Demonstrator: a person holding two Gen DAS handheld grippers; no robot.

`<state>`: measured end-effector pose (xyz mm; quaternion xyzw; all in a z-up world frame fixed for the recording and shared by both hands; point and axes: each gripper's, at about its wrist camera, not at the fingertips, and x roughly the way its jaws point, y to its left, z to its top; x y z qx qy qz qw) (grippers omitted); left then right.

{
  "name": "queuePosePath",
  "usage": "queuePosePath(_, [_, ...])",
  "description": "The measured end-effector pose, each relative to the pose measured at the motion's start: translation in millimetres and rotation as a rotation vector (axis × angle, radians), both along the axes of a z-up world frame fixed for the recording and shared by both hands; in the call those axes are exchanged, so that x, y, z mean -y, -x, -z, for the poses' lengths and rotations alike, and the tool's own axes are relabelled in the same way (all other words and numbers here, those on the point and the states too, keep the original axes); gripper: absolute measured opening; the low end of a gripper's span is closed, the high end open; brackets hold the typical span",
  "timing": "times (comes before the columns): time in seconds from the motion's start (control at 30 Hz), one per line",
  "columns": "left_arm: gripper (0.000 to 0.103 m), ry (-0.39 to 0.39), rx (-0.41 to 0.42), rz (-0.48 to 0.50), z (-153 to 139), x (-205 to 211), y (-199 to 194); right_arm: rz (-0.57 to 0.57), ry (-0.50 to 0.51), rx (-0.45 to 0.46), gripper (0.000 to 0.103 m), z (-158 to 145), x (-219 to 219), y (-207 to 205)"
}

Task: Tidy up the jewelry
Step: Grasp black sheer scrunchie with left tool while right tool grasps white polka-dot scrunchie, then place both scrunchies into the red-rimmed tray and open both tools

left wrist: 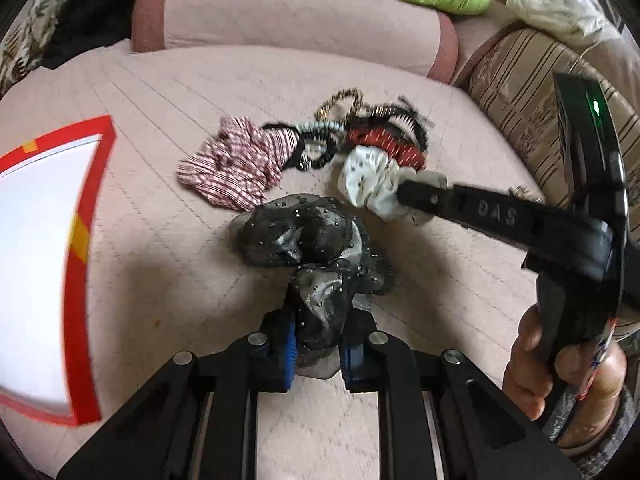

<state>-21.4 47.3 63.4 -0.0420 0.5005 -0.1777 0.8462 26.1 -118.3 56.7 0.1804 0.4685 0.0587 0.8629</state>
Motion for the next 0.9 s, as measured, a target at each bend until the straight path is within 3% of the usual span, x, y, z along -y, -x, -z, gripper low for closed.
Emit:
queuePosePath(0.2, [0.016,0.04,0.063,-0.06,-38.8,-42.8,22.2,-0.075,0.027,0.08,0.015,-39.7,-23.3,29.1])
queuePosePath(0.37, [0.016,0.042,0.091,-0.189,-52.8,-107.2,24.0,-0.16,0.039,0.126,0.015,-66.2,-59.9,41.3])
queuePosePath(0.63, [0.016,0.022,0.082,-0.401,-44.0,-208.4,-7.1,-0.303,0.056,0.131,0.015,-78.2,-145.9,28.5])
queuePosePath(0.9, [0.016,-0.043,0.027,-0.572,-17.5,-292.6,-59.3,-0.403,0.051,0.097,0.015,-55.4,-238.8,-26.2])
